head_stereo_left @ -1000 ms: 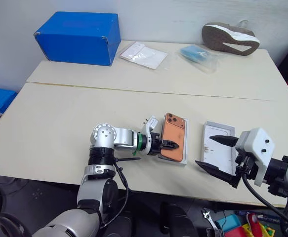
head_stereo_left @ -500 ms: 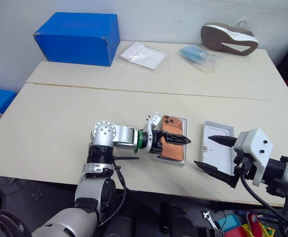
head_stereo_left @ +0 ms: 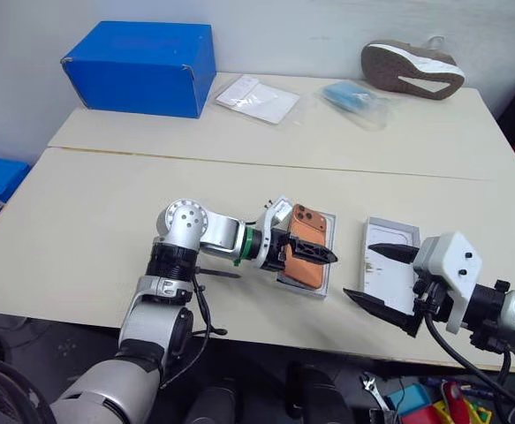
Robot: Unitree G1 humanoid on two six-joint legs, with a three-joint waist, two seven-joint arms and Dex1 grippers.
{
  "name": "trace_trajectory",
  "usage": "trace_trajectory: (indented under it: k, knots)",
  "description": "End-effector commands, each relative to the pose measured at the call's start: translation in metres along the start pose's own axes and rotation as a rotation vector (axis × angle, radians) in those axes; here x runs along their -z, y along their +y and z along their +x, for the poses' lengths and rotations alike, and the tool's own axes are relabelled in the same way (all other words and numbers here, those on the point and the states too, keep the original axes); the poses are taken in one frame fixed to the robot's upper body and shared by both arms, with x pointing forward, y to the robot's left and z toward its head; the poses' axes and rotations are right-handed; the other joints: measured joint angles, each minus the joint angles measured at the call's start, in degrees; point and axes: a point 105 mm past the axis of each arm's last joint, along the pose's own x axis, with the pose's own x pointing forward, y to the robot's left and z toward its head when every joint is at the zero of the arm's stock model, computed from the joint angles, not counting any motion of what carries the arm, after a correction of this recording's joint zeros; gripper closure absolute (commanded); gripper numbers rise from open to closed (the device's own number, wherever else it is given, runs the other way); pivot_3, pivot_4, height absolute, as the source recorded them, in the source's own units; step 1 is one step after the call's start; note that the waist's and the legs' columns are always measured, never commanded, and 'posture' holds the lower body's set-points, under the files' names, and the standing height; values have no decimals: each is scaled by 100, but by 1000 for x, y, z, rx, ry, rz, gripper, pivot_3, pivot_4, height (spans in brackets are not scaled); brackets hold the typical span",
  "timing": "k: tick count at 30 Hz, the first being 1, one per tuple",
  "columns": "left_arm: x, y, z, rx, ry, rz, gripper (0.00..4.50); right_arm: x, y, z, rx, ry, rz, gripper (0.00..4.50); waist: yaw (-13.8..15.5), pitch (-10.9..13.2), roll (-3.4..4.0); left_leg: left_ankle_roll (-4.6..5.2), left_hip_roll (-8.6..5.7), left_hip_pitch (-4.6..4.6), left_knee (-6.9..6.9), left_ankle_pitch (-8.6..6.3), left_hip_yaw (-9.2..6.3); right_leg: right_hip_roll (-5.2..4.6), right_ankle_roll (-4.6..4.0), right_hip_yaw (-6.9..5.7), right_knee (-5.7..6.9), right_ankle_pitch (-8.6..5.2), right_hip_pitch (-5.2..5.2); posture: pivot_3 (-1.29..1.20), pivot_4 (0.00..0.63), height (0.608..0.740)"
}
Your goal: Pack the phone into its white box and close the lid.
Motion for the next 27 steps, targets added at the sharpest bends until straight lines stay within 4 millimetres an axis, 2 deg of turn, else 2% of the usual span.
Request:
trace_trajectory:
  k: [1,14,22,27]
  knots:
    - [-6,-13,-4,5,21,73,35,-7,2,0,5,-30,-29,0,-1,0,0,0,0,0,0,0,0,0,0,0,0,0,0,0,150,740]
    - [-3,-10,-20,-44,79,133,35,-5,2,4,7,-42,-20,0,-10,0,1,0,1,1,0,0,-1,2,0,7,2,0,-2,0,150,740]
    - [-2,-14,-14,-57,112,176,35,-5,2,5,4,-51,-16,0,-8,0,1,1,0,0,0,1,-1,1,0,8,2,0,-2,0,150,740]
    - [-1,-10,-7,-100,151,290,35,-6,2,6,5,-57,-13,0,-8,0,1,1,-1,0,0,1,0,1,0,9,2,0,-1,0,150,740]
